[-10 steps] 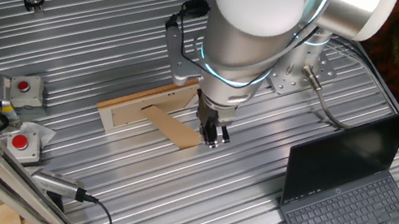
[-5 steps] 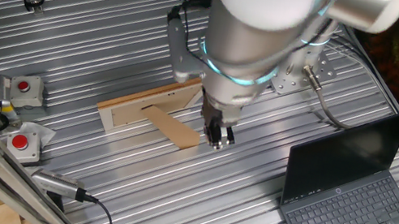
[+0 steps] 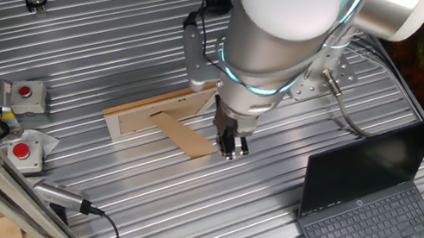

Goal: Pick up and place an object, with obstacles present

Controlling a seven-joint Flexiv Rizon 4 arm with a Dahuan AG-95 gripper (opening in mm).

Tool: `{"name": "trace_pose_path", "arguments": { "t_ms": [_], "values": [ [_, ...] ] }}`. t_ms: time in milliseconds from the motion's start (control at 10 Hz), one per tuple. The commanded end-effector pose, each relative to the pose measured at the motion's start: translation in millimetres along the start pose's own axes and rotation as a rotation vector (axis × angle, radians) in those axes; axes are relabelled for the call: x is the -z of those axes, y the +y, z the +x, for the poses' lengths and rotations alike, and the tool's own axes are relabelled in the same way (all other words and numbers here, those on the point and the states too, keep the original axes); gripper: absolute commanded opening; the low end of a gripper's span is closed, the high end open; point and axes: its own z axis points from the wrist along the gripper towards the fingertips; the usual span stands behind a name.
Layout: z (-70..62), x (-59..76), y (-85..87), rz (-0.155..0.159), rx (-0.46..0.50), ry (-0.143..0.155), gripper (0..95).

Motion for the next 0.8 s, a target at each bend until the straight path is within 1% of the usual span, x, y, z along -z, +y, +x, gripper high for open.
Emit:
{"name": "trace_pose_path", "arguments": {
  "t_ms": [100, 200, 300, 400, 600, 700, 800],
  "values": [
    [1.0, 1.3, -1.3, -0.006, 0.013, -0.007, 0.0],
    [1.0, 1.3, -1.3, -0.006, 0.015, -0.007, 0.0],
    [1.0, 1.3, -1.3, -0.024, 0.019, -0.01, 0.0],
    [1.0, 1.3, -1.3, -0.023, 0.024, -0.012, 0.0],
    [1.0, 1.3, -1.3, -0.026, 0.014, 0.014, 0.0],
    [1.0, 1.3, -1.3, -0.03, -0.005, 0.048, 0.0],
    [1.0, 1.3, -1.3, -0.029, -0.018, 0.069, 0.0]
  ]
}}
